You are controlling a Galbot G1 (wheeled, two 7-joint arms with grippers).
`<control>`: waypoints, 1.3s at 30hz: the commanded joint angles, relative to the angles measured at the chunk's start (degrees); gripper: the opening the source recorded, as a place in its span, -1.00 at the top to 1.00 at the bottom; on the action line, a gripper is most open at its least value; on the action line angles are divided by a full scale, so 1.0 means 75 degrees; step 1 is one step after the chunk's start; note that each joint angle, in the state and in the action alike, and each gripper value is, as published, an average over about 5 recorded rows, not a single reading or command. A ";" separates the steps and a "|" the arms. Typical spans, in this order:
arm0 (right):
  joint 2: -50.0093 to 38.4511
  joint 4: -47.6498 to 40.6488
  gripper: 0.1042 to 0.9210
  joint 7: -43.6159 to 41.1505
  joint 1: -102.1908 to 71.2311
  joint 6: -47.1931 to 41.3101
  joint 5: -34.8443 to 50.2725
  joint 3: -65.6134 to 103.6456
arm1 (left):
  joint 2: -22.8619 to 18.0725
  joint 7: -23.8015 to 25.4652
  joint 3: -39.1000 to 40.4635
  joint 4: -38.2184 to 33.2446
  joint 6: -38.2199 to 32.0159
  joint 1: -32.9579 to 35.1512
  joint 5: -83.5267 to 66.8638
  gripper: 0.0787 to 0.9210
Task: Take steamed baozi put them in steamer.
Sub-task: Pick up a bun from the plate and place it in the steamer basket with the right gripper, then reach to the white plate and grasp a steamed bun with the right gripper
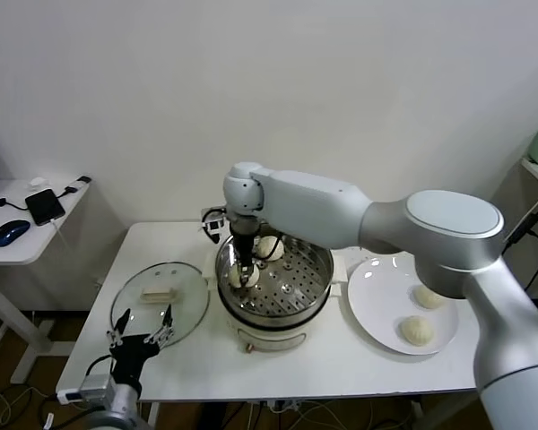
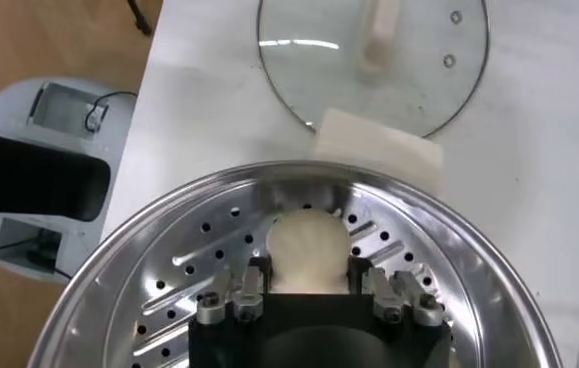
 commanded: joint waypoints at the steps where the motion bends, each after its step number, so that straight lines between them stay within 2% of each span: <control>1: 0.0287 -0.0184 -0.23 0.0044 -0.0157 -0.0025 -0.0129 -0.0001 | 0.0003 0.0000 0.0006 -0.0006 -0.0007 0.0008 -0.0006 -0.77; 7: 0.0040 0.0028 -0.64 0.0106 -0.0126 -0.0081 -0.0156 0.0108 | -0.0014 -0.0002 0.0017 -0.0009 -0.0008 0.0022 0.0019 -0.77; 10: -0.0234 0.0254 -0.74 0.0130 -0.0038 -0.0125 -0.0156 0.0241 | -0.0027 -0.0003 0.0011 -0.0021 -0.0006 0.0039 0.0030 -0.77; 16: -0.1587 0.1536 -0.76 0.0038 0.0426 -0.0065 -0.0147 0.0611 | -0.0042 -0.0006 0.0009 -0.0096 -0.0002 0.0102 0.0051 -0.77; 20: -0.3202 0.2635 -0.76 -0.0225 0.0792 0.0429 -0.0149 0.1017 | -0.0048 0.0004 0.0006 -0.0157 0.0010 0.0148 0.0037 -0.77; 25: -0.5185 0.3844 -0.76 -0.1102 0.1044 0.1025 -0.0384 0.1453 | -0.0026 0.0044 -0.0102 -0.0185 0.0011 0.0230 -0.0130 -0.77; 30: -0.6783 0.4276 -0.76 -0.1842 0.0740 0.2036 -0.1147 0.1793 | 0.0004 0.0089 -0.0185 -0.0196 0.0013 0.0336 -0.0238 -0.77; 34: -0.7605 0.4423 -0.76 -0.2061 0.0076 0.2577 -0.1957 0.1916 | -0.0027 0.0107 -0.0177 -0.0204 -0.0007 0.0435 -0.0231 -0.77; 39: -0.7927 0.4307 -0.76 -0.2076 -0.2100 0.3217 -0.3442 0.3068 | -0.0086 0.0107 -0.0142 -0.0222 -0.0022 0.0585 -0.0131 -0.77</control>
